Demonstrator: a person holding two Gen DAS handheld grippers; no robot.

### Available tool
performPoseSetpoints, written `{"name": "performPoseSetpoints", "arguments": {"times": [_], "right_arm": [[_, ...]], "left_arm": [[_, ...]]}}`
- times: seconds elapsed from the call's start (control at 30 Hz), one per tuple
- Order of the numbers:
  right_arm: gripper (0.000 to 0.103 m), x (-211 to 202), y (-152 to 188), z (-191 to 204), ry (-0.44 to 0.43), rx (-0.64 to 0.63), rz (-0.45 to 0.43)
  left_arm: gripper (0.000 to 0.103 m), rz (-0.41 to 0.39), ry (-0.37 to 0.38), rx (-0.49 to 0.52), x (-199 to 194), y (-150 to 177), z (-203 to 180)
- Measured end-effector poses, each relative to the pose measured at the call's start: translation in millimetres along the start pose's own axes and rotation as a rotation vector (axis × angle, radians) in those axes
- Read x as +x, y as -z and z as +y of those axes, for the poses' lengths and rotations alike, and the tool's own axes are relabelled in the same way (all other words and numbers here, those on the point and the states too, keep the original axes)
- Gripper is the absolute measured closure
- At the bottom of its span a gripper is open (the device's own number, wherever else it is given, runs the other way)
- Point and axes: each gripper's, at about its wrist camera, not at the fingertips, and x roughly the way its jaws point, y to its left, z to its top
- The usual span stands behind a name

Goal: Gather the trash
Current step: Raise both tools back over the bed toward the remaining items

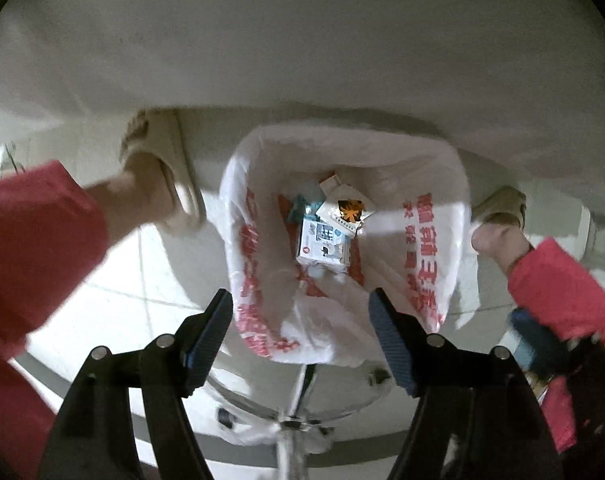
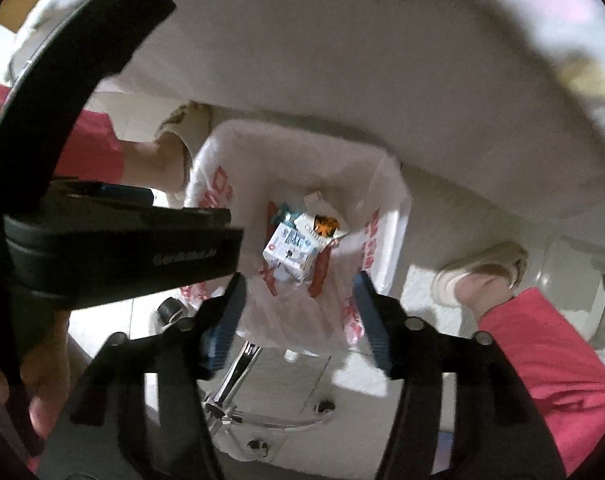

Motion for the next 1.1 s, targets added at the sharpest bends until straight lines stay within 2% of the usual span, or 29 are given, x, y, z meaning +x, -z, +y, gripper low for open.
{"name": "performPoseSetpoints", "arguments": {"times": [0.1,0.17,0.3,0.37,0.47,0.5,0.57,0.63,0.77,0.9,1.03,1.1], "right_arm": [[0.034,-38,4,-2,0.014,-0.019,-0.074],[0.029,-70,4,-7,0.019,-0.028,-0.140],[0.013,-149,-6,-22,0.077,-0.056,-0.334],[0.007,-186,-17,-30,0.107,-0.079,-0.424],[0.007,-232,-41,-42,0.152,-0.150,-0.504],[0.007,-248,-51,-46,0.150,-0.181,-0.518],[0.007,-275,-71,-53,0.120,-0.230,-0.539],[0.007,-300,-91,-59,0.099,-0.278,-0.567],[0.007,-335,-132,-65,0.114,-0.369,-0.620],[0.007,-351,-175,-68,0.096,-0.466,-0.615],[0.007,-358,-217,-78,0.016,-0.504,-0.608],[0.007,-359,-234,-79,0.013,-0.518,-0.617]], "left_arm": [[0.034,-0.042,-0.010,0.045,-30,10,0],[0.034,-0.085,0.019,0.099,-60,16,2],[0.034,-0.196,0.020,0.210,-126,20,8],[0.034,-0.271,-0.006,0.272,-168,14,13],[0.031,-0.351,-0.043,0.382,-227,-5,19],[0.027,-0.372,-0.050,0.418,-243,-12,20],[0.025,-0.407,-0.071,0.486,-280,-31,22],[0.025,-0.424,-0.075,0.550,-305,-47,21],[0.023,-0.426,-0.067,0.663,-338,-86,16],[0.023,-0.390,-0.066,0.745,-347,-116,7],[0.023,-0.349,-0.037,0.860,-346,-130,-4],[0.023,-0.321,-0.035,0.899,-341,-143,-8]]}}
